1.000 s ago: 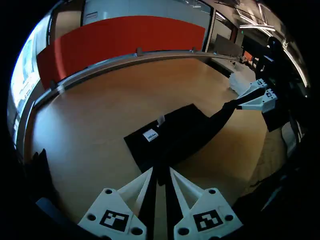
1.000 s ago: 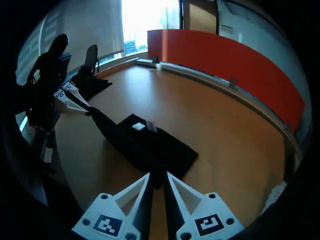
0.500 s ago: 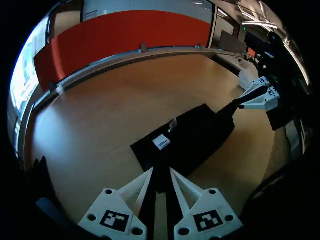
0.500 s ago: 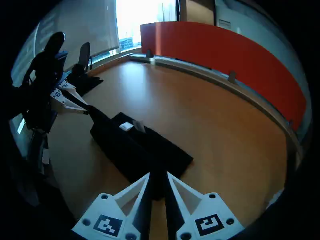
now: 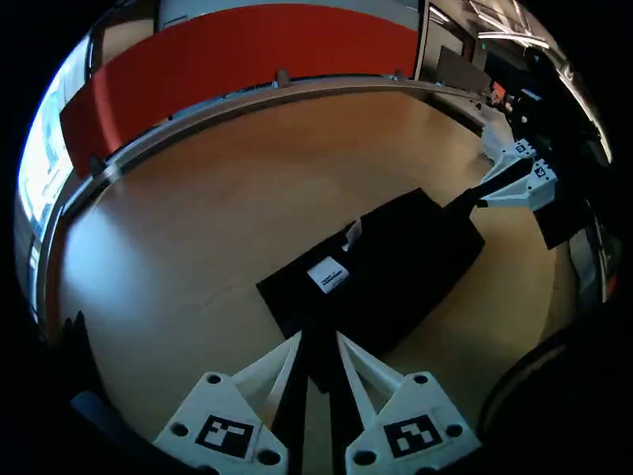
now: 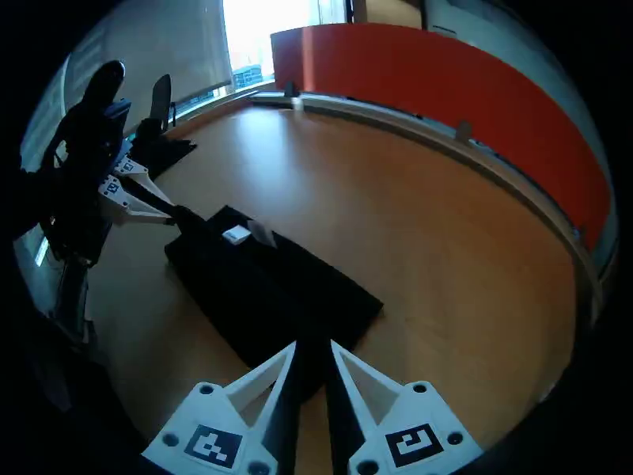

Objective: Fold towel

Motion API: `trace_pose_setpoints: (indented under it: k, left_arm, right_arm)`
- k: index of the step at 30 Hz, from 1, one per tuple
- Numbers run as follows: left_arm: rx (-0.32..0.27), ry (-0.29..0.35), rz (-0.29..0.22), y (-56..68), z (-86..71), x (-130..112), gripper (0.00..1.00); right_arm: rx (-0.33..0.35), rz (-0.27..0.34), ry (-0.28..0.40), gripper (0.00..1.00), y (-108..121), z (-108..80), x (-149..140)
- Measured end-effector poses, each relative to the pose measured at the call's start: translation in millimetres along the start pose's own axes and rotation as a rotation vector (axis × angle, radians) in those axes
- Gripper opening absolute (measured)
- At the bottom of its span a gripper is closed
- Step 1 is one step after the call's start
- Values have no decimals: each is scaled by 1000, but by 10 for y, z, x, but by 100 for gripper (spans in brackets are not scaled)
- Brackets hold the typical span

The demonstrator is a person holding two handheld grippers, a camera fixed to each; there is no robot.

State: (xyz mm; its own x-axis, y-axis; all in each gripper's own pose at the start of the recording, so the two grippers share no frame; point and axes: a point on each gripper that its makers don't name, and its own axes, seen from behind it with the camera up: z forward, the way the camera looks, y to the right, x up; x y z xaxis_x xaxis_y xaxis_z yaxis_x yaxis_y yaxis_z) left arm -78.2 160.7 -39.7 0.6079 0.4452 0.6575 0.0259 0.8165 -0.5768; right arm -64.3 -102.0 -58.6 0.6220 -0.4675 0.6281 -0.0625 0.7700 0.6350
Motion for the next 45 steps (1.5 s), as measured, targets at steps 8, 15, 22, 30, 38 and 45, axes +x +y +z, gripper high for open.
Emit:
trace_pose_setpoints:
  k: [8, 15, 22, 30, 38, 45]
  left_arm:
    - [45, -14, 3, -136, 177, -25, 25]
    - [83, -14, -13, -273, 245, 21, 31]
    - [138, -13, -10, -463, 275, 45, 38]
    - [179, -11, -14, -604, 291, 68, 38]
    - [143, -13, -50, -528, 258, 49, 76]
    - [123, -13, -80, -468, 207, 9, 92]
  right_arm:
    - [-25, 24, -8, 19, 124, 155, -58]
    - [-49, 32, -16, 22, 197, 241, -102]
    - [-96, 52, -4, 31, 343, 308, -47]
    - [-143, 74, 3, 56, 505, 318, 7]
    - [-151, 85, 18, 93, 500, 252, 3]
    - [-147, 105, 31, 93, 419, 184, -29]
